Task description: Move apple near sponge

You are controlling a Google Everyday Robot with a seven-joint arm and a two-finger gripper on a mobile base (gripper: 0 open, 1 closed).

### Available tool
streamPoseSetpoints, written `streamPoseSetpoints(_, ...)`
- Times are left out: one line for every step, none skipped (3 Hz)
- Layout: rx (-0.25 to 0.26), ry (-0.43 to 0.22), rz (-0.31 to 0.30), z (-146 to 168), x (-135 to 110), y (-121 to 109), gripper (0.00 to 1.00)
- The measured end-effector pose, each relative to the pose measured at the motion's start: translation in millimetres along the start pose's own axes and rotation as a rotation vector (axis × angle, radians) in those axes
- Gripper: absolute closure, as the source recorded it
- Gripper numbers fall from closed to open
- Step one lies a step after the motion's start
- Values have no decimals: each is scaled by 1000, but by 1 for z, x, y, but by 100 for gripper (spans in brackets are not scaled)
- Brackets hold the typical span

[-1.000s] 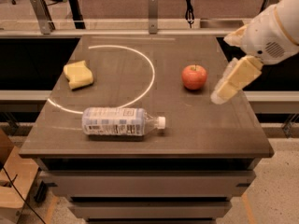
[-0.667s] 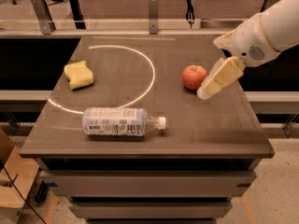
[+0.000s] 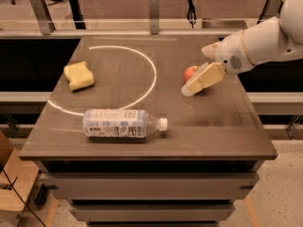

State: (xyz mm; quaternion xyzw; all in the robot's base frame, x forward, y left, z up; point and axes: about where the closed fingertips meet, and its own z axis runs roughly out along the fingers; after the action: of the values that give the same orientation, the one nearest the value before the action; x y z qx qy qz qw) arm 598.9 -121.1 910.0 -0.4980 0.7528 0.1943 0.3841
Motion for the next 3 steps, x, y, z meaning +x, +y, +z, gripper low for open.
streamPoseSetpoints(-28,-50,37,24,5,-10,0)
streamPoseSetpoints(-42,-66,75,39,16,-20,0)
streamPoseSetpoints(-46,-72,105,46,30,-27,11)
